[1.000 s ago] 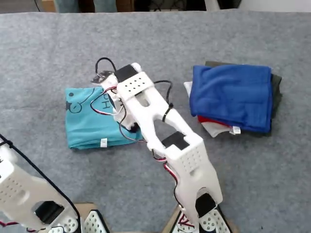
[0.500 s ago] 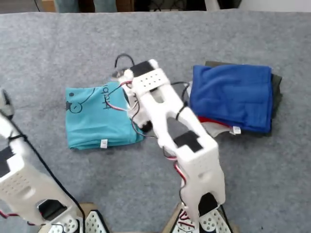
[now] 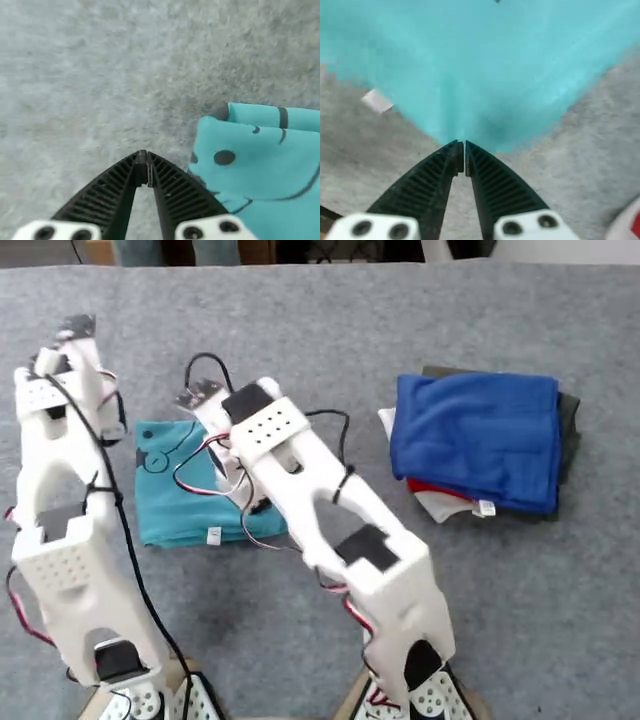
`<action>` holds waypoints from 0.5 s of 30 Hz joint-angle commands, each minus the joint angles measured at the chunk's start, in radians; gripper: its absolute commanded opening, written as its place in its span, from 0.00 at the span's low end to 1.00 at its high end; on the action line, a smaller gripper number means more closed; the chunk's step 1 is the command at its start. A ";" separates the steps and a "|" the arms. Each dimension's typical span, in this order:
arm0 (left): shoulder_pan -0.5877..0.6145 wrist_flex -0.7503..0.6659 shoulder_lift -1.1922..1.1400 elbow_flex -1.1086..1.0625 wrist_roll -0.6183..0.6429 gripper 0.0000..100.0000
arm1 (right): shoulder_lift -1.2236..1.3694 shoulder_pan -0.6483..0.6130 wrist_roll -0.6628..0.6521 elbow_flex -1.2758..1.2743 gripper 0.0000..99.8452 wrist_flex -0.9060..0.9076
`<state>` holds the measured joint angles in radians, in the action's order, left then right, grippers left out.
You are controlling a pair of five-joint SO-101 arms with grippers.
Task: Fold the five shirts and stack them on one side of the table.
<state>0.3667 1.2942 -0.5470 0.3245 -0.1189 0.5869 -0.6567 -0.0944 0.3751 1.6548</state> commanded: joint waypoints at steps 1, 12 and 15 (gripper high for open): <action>-0.036 -0.034 -0.068 0.015 0.005 0.03 | 0.082 0.064 0.020 0.035 0.01 -0.009; -0.056 -0.041 -0.183 0.127 0.057 0.03 | 0.087 0.097 0.041 0.059 0.01 0.002; -0.050 -0.038 -0.172 0.130 0.057 0.03 | 0.024 0.117 0.041 0.093 0.01 0.072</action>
<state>0.3207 1.2712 -0.7296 0.4181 -0.0744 0.7112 -0.5585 -0.0606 0.4028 1.6778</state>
